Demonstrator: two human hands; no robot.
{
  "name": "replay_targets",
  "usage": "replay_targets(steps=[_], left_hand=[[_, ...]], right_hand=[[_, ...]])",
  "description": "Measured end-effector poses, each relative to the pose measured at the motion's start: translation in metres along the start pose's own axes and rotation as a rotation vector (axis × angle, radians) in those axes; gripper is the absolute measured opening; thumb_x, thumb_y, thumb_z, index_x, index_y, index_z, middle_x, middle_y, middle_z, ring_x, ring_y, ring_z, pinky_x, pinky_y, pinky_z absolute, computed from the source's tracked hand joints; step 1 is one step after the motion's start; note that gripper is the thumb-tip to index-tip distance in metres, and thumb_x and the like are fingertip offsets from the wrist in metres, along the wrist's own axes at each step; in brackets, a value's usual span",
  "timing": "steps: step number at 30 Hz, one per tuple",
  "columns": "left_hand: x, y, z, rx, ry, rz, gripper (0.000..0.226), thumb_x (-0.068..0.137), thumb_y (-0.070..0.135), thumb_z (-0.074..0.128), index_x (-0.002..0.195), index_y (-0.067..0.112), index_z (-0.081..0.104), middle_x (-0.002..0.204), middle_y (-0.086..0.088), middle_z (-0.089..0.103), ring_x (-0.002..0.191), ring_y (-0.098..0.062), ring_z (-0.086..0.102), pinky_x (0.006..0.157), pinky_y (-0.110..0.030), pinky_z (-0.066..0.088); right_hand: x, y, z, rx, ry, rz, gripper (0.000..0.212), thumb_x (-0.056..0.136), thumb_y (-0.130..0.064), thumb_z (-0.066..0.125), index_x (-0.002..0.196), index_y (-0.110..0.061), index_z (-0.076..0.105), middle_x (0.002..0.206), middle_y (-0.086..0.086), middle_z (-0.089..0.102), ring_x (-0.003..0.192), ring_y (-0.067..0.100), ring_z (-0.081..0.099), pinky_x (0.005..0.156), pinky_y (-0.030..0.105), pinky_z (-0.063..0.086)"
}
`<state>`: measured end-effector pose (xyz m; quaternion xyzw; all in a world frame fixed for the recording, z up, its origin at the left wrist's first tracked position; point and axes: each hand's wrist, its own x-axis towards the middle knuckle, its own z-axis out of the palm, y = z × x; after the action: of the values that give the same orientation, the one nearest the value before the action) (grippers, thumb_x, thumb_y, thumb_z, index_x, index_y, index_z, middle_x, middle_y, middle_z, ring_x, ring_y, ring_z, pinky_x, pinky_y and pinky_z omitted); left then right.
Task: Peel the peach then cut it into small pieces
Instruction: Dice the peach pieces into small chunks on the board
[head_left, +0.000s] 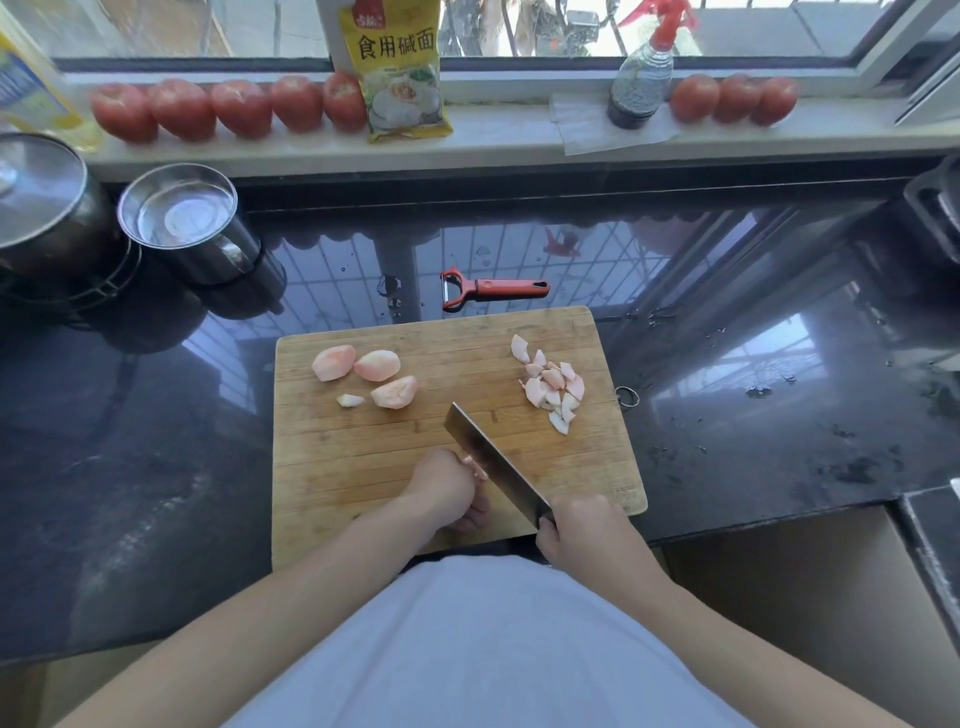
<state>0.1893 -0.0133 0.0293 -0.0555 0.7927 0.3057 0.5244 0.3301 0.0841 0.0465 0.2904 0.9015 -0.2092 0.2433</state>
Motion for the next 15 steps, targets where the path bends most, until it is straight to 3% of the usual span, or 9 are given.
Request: replay_targets(steps=[11,15], left_hand=[[0.0077,-0.0022,0.0003,0.016,-0.01,0.008,0.026,0.109,0.011,0.039,0.116,-0.001,0.061,0.087,-0.021,0.077,0.069,-0.028,0.074,0.059,-0.033,0.06],[0.0098,-0.0008,0.0009,0.019,-0.012,-0.001,0.025,0.108,0.009,0.041,0.118,-0.002,0.06,0.089,-0.022,0.076,0.069,-0.029,0.073,0.061,-0.034,0.061]], right_hand=[[-0.0011,-0.004,-0.0045,-0.003,-0.032,0.0,0.025,0.099,-0.024,0.048,0.077,-0.012,0.052,0.069,0.001,0.048,0.074,0.027,0.058,0.067,0.038,0.053],[-0.0037,-0.0037,-0.0056,0.029,-0.009,0.016,0.026,0.099,-0.024,0.048,0.082,-0.007,0.059,0.074,0.006,0.058,0.075,0.028,0.061,0.066,0.038,0.054]])
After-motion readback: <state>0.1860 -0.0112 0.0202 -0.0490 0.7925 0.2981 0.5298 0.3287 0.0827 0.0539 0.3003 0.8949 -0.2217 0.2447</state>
